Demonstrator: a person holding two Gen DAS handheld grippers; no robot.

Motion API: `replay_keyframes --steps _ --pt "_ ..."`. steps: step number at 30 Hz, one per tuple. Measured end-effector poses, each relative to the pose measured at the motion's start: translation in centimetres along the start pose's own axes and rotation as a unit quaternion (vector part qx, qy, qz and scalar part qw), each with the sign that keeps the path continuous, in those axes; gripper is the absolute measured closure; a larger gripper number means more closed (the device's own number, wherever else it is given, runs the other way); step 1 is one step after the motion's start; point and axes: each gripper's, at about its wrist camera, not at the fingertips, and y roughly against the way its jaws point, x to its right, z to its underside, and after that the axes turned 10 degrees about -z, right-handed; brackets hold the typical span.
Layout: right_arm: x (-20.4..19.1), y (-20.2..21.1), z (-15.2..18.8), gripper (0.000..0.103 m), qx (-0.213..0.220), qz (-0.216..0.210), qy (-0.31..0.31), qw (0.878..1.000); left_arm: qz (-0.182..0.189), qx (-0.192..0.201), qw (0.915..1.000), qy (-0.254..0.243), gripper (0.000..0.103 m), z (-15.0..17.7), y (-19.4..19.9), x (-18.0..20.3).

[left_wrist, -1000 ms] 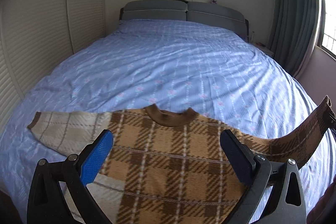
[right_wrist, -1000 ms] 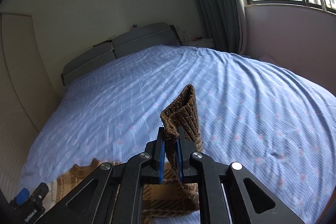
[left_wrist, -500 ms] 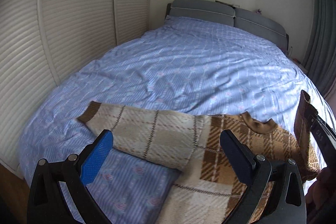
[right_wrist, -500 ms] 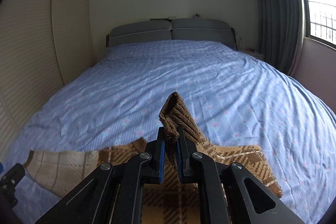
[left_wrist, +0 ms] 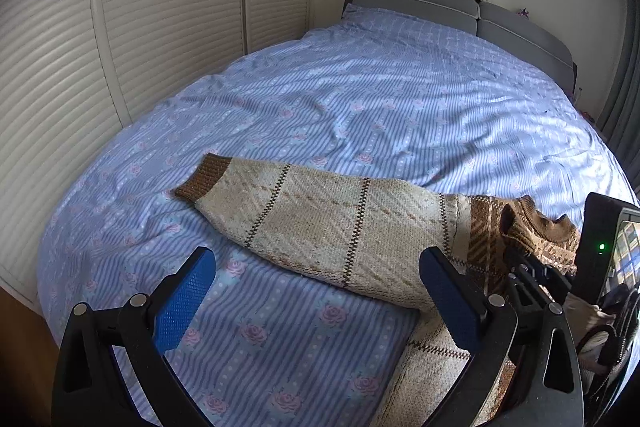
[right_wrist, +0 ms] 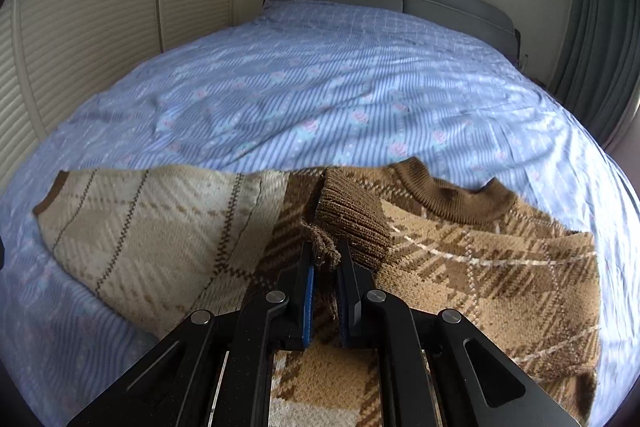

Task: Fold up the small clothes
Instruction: 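Lift the brown cuff with the right gripper and carry it across the sweater body, then lower the brown cuff onto the sweater front and open the right gripper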

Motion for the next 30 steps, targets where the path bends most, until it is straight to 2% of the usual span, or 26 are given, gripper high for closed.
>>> replay_keyframes --steps 3,6,8,11,18,24,26,30 --pt "0.3 -0.7 0.5 0.09 -0.022 -0.016 -0.019 0.999 -0.002 -0.002 1.0 -0.004 0.0 0.1 -0.2 0.2" --pt "0.6 -0.2 0.9 0.07 -0.021 -0.049 -0.031 0.998 0.0 0.002 1.0 -0.01 0.0 0.2 0.1 0.6" --pt "0.8 1.1 1.1 0.056 -0.004 -0.048 -0.031 0.998 0.006 0.009 0.9998 -0.017 0.0 0.1 0.4 0.9" --pt "2.0 3.8 1.1 0.044 0.026 -0.044 -0.04 0.998 0.018 0.02 0.9993 -0.025 0.0 0.1 1.0 1.5" --pt "8.2 9.8 2.9 0.043 0.077 -0.014 -0.1 0.992 0.085 0.031 0.9946 -0.052 0.0 0.9 1.7 5.1" --pt "15.0 11.9 5.9 0.043 0.065 0.035 -0.174 0.982 0.131 0.001 0.9859 -0.105 0.019 2.5 0.4 10.8" --pt "16.8 12.0 6.8 0.043 0.06 0.04 -0.196 0.978 0.136 0.003 0.9831 -0.122 0.021 3.0 -0.2 12.4" --pt "18.7 12.3 7.9 0.043 0.06 0.052 -0.205 0.975 0.143 -0.008 0.979 -0.145 0.036 3.6 -1.7 14.6"
